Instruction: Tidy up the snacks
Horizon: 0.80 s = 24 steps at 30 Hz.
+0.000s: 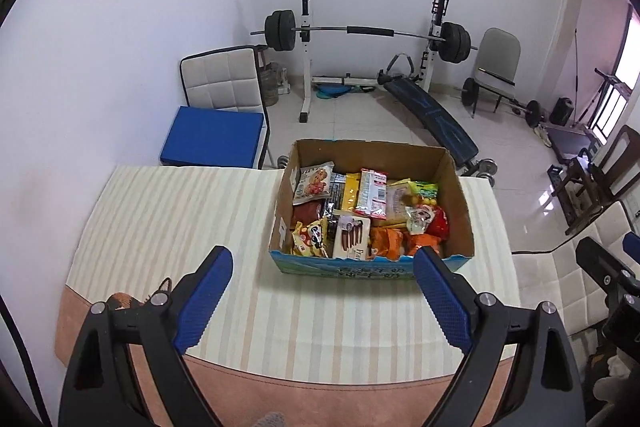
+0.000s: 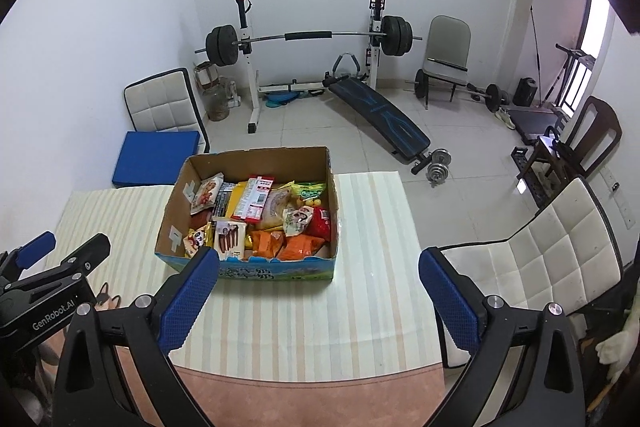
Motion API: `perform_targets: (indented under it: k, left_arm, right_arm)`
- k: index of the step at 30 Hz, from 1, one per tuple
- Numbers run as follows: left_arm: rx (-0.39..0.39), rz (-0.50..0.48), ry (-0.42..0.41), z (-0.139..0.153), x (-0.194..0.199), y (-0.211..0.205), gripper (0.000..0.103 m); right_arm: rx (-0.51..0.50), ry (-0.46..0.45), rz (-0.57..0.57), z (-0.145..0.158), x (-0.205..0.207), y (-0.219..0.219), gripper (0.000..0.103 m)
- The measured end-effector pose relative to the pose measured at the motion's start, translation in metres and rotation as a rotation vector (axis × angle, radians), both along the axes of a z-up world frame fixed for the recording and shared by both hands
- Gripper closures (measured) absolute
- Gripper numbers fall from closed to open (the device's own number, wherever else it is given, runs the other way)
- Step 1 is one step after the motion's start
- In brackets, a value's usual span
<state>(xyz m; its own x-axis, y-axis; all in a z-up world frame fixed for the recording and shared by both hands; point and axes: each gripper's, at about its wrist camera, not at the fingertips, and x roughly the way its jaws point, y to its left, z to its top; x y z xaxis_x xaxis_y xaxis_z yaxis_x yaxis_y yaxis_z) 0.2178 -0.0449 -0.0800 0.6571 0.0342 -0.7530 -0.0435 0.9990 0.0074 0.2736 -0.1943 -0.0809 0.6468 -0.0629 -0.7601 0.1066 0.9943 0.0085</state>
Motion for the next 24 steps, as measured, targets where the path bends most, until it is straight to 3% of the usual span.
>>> perform_targets:
  k: [24]
  left_arm:
    - [0.026,-0.028,-0.008,-0.003,0.012,-0.007,0.01]
  right_arm:
    - [-0.016,0.018,-0.004,-0.015,0.019,-0.004,0.001]
